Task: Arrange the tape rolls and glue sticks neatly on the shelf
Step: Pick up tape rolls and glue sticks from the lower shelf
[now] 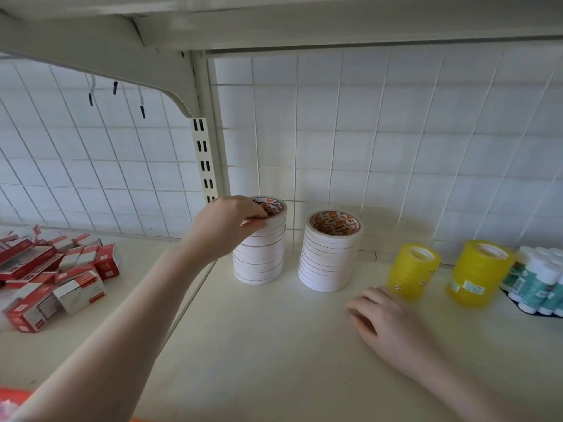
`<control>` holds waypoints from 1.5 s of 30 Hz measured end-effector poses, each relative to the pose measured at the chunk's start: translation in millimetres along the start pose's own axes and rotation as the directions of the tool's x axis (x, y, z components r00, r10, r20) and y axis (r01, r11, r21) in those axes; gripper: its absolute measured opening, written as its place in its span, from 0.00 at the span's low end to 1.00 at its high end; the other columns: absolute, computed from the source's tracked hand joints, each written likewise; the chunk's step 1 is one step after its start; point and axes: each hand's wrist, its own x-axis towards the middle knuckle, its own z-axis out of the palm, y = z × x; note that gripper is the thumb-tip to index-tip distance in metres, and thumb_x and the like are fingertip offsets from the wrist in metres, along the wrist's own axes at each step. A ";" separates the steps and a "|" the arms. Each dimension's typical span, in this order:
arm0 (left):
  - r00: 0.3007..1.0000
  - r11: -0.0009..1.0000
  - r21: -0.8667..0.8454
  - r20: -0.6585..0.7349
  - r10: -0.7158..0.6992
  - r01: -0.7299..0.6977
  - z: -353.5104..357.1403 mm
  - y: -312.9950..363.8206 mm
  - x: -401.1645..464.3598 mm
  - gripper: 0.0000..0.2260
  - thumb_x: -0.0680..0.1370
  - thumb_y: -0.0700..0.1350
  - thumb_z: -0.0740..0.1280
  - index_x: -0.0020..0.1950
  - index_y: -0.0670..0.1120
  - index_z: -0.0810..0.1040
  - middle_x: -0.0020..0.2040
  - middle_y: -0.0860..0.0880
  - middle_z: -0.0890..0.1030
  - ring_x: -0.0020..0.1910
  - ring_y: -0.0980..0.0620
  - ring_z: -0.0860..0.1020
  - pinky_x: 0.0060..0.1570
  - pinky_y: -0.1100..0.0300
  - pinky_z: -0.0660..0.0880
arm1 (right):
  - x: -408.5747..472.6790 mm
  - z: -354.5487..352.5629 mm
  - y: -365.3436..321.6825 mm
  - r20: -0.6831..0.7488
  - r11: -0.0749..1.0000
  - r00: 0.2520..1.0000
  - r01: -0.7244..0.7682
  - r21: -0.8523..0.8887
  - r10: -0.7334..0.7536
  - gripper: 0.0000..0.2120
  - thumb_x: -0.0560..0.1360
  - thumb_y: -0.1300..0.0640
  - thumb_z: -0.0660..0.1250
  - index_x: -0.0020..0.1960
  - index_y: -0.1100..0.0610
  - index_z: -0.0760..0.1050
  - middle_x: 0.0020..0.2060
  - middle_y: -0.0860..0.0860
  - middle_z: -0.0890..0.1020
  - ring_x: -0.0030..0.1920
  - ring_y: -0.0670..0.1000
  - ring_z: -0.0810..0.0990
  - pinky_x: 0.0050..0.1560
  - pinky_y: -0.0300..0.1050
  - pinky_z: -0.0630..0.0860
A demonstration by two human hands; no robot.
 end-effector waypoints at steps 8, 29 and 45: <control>0.996 1.000 0.003 0.089 0.000 0.000 -6.1 -3.2 3.8 0.05 0.76 0.46 0.67 0.48 0.51 0.82 0.44 0.54 0.80 0.44 0.52 0.76 0.47 0.55 0.73 | -1.9 -0.1 1.5 -0.015 1.000 1.000 -0.006 0.002 0.006 0.11 0.71 0.50 0.56 0.38 0.48 0.77 0.36 0.42 0.75 0.39 0.45 0.71 0.34 0.38 0.71; 0.968 0.995 -0.085 0.249 -0.032 0.055 -14.8 -1.8 12.0 0.04 0.76 0.44 0.67 0.47 0.51 0.81 0.43 0.55 0.80 0.45 0.54 0.77 0.52 0.55 0.74 | -5.5 -3.6 -1.2 0.026 1.000 1.000 -0.012 -0.001 0.012 0.11 0.73 0.50 0.55 0.42 0.48 0.76 0.38 0.42 0.74 0.41 0.44 0.70 0.40 0.37 0.70; 0.986 0.998 -0.008 -0.155 0.053 -0.055 51.2 128.6 -89.4 0.17 0.72 0.49 0.65 0.58 0.43 0.78 0.52 0.46 0.79 0.51 0.43 0.76 0.47 0.51 0.74 | -114.2 -108.4 83.6 -0.094 0.856 0.911 -0.411 -0.314 0.403 0.12 0.65 0.58 0.76 0.47 0.59 0.81 0.38 0.55 0.81 0.37 0.61 0.81 0.37 0.53 0.78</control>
